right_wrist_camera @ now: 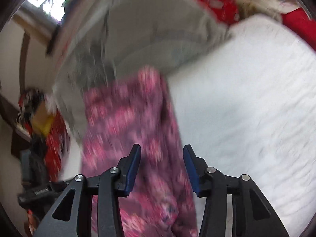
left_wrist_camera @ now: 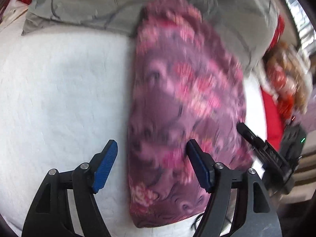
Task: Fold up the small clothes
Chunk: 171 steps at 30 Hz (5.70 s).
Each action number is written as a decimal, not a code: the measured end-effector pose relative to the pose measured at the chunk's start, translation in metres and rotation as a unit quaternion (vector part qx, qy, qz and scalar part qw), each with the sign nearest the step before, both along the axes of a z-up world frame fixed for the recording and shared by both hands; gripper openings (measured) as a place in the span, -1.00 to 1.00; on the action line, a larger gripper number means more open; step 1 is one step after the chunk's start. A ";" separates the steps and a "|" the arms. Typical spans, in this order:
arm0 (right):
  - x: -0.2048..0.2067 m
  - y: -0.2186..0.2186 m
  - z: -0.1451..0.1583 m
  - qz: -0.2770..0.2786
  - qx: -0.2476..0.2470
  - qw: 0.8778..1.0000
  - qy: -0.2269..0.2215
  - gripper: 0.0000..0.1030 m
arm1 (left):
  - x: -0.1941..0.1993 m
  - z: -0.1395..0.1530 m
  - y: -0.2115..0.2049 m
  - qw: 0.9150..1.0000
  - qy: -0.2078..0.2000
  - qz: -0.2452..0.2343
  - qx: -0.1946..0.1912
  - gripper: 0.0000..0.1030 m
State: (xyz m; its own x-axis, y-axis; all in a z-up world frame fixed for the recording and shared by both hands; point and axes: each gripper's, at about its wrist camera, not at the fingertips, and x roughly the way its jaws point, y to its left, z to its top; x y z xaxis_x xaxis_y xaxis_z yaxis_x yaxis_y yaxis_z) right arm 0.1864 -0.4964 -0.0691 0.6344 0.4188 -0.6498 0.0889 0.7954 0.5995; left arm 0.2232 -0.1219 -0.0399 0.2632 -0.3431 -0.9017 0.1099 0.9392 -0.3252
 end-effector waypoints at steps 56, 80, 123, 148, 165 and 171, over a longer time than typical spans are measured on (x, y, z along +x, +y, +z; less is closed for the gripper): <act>0.118 0.025 0.051 0.023 -0.145 0.988 -0.038 -0.57 | 0.087 0.018 0.020 0.996 -0.036 0.051 -0.064 0.53; 0.014 0.101 0.012 0.199 -0.279 0.936 0.083 -0.32 | -0.027 -0.018 0.008 0.998 -0.020 -0.004 0.052 0.55; 0.107 0.008 0.022 0.013 -0.025 0.998 0.053 0.19 | 0.083 -0.016 0.031 0.976 0.074 0.022 -0.204 0.57; 0.037 0.118 0.097 0.065 -0.088 0.994 -0.016 -0.53 | 0.006 0.051 -0.009 0.989 0.005 -0.005 -0.149 -0.49; -0.049 0.199 0.099 0.100 -0.061 0.993 -0.007 -0.53 | -0.062 0.056 0.098 0.992 -0.004 0.047 -0.116 -0.49; -0.032 0.212 0.061 0.102 -0.056 0.993 0.012 -0.49 | -0.056 0.006 0.120 0.993 0.027 0.069 -0.091 -0.47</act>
State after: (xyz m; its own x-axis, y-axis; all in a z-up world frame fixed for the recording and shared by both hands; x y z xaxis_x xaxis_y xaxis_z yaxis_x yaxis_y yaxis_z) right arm 0.1540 -0.2844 -0.0081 0.5275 0.4603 -0.7140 -0.0671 0.8604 0.5051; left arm 0.1674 -0.0022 -0.0337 0.2724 -0.4648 -0.8425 -0.0379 0.8697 -0.4921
